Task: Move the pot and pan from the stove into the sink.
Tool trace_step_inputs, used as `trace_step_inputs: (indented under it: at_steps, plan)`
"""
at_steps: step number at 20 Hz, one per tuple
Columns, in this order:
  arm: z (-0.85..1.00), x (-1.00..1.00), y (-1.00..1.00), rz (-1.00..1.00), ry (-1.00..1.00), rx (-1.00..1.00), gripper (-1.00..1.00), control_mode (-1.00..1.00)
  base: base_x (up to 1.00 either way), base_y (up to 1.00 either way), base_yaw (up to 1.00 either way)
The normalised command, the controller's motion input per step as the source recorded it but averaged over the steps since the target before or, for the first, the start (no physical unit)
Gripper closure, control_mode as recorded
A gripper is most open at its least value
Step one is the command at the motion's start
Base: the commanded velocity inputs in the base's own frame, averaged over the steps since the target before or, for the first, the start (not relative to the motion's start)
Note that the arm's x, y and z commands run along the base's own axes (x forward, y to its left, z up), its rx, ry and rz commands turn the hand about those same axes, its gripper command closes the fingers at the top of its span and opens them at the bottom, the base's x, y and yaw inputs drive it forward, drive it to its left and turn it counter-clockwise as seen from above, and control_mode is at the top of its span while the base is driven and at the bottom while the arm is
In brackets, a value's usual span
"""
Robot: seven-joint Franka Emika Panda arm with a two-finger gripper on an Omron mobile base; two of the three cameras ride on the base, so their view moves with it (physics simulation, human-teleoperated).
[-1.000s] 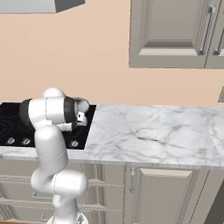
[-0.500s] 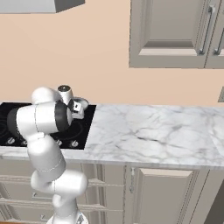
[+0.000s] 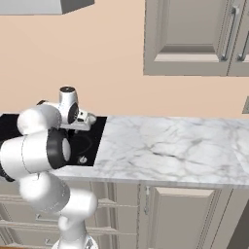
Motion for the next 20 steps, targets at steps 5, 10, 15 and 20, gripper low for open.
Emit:
trace_step_inputs:
  at_steps: [5,10,15,20]
  plan:
    - [0.22,-0.99,-0.23,0.04,-0.04,0.0,1.0,-1.0,0.0,0.0,0.0]
    - [0.25,-0.98,-0.19,0.07,-0.13,0.0,1.0,-1.0,0.0,0.0,0.0]
    - [0.17,-0.75,-0.16,0.1,-0.29,0.0,1.0,-1.0,0.0,0.0,0.0]
    - [0.1,-0.71,-0.14,0.08,-0.32,0.0,1.0,-1.0,0.0,0.0,0.0]
